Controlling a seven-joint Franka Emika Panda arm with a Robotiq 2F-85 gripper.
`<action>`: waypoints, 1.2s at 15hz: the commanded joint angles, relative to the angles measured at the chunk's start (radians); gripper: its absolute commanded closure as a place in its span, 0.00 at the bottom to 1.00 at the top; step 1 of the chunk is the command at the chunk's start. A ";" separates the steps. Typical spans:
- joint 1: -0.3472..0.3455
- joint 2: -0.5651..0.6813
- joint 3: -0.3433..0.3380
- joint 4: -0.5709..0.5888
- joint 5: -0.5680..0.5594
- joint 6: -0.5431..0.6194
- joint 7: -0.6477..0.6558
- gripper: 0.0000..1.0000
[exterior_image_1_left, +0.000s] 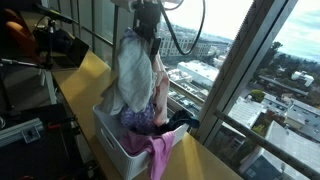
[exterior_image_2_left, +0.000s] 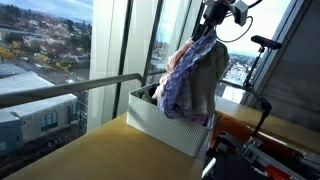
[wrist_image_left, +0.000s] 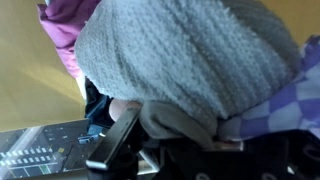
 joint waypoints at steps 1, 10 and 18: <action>0.036 -0.082 0.039 0.102 0.033 -0.096 0.029 1.00; 0.211 -0.057 0.245 0.278 0.076 -0.120 0.198 1.00; 0.358 0.154 0.415 0.574 -0.040 -0.180 0.371 1.00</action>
